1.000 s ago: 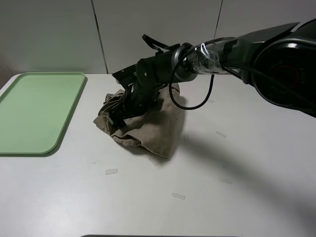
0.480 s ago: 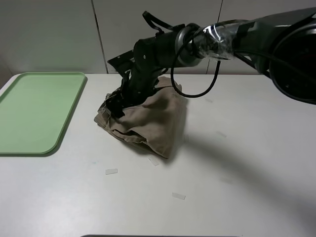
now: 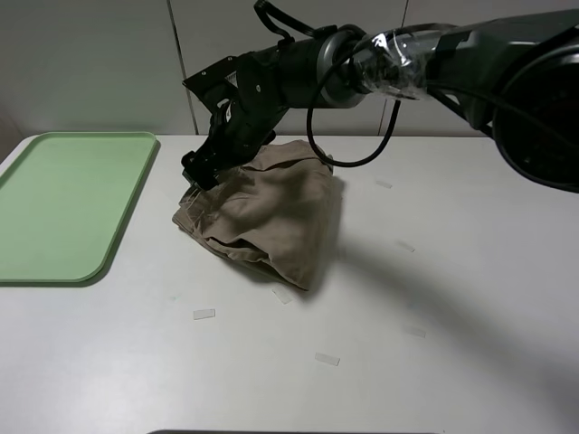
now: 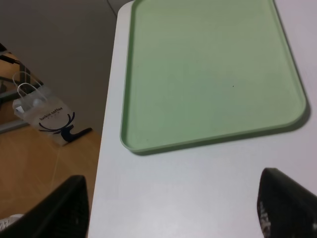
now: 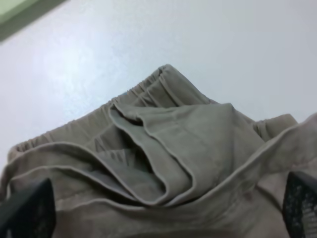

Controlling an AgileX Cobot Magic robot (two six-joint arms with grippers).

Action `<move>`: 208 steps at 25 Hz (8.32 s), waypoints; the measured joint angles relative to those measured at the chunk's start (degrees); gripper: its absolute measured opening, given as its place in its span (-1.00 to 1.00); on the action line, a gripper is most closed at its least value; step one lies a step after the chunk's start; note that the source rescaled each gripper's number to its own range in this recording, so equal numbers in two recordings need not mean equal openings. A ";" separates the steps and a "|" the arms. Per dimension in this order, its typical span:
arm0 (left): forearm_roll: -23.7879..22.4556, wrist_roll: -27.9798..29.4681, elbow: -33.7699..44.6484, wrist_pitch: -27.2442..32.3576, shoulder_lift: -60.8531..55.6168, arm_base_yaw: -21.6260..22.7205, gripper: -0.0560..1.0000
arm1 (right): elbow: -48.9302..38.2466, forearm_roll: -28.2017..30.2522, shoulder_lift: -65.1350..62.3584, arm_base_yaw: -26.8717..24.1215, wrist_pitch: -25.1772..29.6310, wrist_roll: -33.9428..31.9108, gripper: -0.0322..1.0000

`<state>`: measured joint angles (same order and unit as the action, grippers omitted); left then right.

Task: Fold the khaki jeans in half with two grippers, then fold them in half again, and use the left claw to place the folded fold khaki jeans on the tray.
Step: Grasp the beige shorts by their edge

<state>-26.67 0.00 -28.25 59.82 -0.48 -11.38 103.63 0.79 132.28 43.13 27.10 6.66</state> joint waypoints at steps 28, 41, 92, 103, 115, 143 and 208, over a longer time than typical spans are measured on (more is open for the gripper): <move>0.00 0.00 0.00 1.51 0.00 0.00 0.48 | 5.31 -4.38 2.96 2.07 10.18 6.61 1.00; 0.00 0.00 0.00 1.51 0.00 0.00 0.48 | 5.59 -2.04 -5.14 -9.91 23.45 10.65 1.00; 0.00 0.00 0.00 1.51 0.00 0.00 0.48 | -57.80 -3.94 -111.78 -44.83 33.98 1.46 1.00; 0.00 0.00 0.00 1.51 0.00 0.00 0.48 | -69.82 -5.52 -127.04 -44.19 33.62 -0.32 1.00; 0.00 0.00 0.00 1.51 0.00 0.00 0.48 | -74.56 -6.67 -130.83 -44.19 32.88 -0.37 1.00; 0.00 0.00 0.00 1.65 0.00 0.00 0.48 | -75.00 -6.38 -130.87 -44.19 31.88 -0.37 1.00; 0.00 0.00 0.00 0.73 0.00 0.00 0.48 | -75.04 -6.69 -132.66 -37.54 31.83 -0.38 1.00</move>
<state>-26.67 0.00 -28.25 60.55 -0.48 -11.38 28.59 -5.90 -0.37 5.59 58.93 6.27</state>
